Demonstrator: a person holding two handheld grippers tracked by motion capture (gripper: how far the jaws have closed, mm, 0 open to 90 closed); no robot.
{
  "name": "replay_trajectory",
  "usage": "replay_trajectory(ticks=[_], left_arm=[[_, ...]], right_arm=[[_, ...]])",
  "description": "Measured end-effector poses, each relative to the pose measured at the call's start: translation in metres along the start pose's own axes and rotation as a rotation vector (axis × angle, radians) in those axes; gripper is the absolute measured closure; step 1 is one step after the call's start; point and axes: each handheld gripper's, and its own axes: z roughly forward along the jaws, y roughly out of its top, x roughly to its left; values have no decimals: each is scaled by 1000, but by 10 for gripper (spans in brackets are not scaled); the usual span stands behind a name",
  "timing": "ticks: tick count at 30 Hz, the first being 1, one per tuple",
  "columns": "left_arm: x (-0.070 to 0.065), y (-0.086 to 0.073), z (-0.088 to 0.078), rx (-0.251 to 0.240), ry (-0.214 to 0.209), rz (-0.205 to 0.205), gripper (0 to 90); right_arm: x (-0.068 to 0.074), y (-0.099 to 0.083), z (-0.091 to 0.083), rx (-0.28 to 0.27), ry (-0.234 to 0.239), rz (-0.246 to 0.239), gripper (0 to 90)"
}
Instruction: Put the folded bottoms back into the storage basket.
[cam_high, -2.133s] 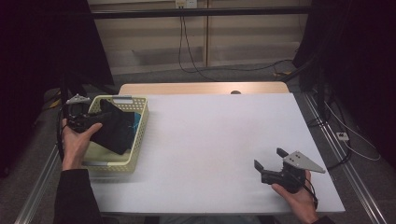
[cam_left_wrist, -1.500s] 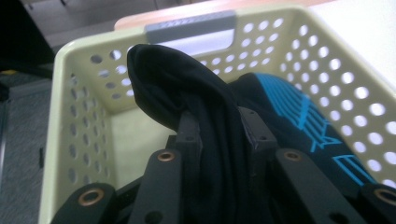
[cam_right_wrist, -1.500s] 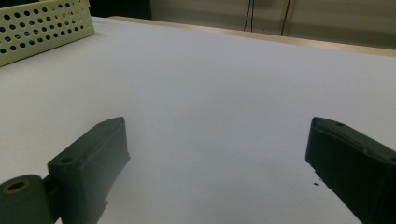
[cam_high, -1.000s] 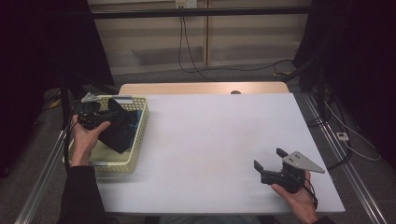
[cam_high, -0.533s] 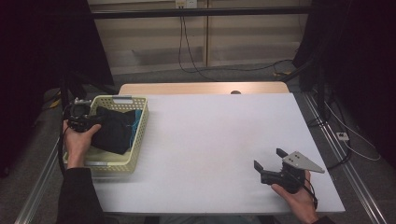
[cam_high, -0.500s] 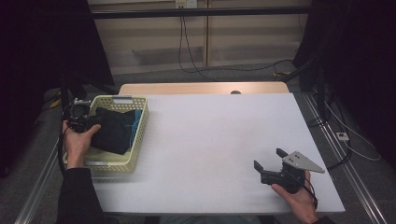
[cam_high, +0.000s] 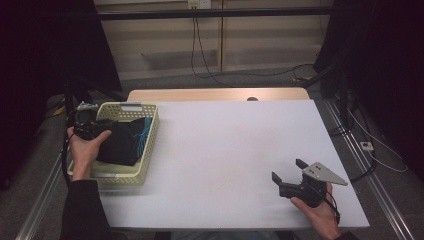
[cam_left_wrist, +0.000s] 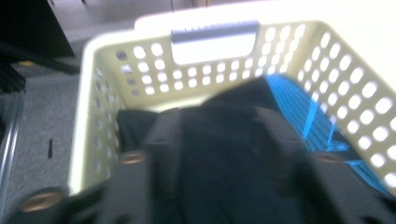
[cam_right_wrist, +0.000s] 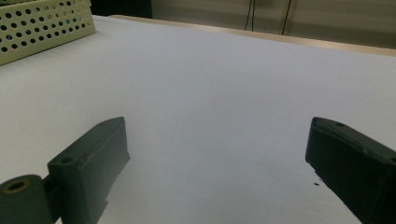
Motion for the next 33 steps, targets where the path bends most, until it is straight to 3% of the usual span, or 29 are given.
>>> replay_trajectory(ticks=[4,12,15,18,21,26,30,33], left_arm=[[0,-5,13,100,36,9,799],[7,-15,26,262,102,-30,826],[6,-16,30,302,122,-16,826],[7,-16,30,307,127,-20,829],[6,-19,35,352,115,-16,831],[5,-21,39,351,135,11,845],[8,-23,42,325,107,-9,865],[8,-22,43,326,97,11,869]], right_arm=[[0,0,0,0,0,0,56],[0,0,0,0,0,1,56],[0,0,0,0,-2,3,56],[0,0,0,0,-2,2,56],[0,0,-1,-1,-2,1,56],[0,0,-1,0,-2,2,56],[0,0,-1,0,-4,3,56],[0,0,0,1,-6,2,56]])
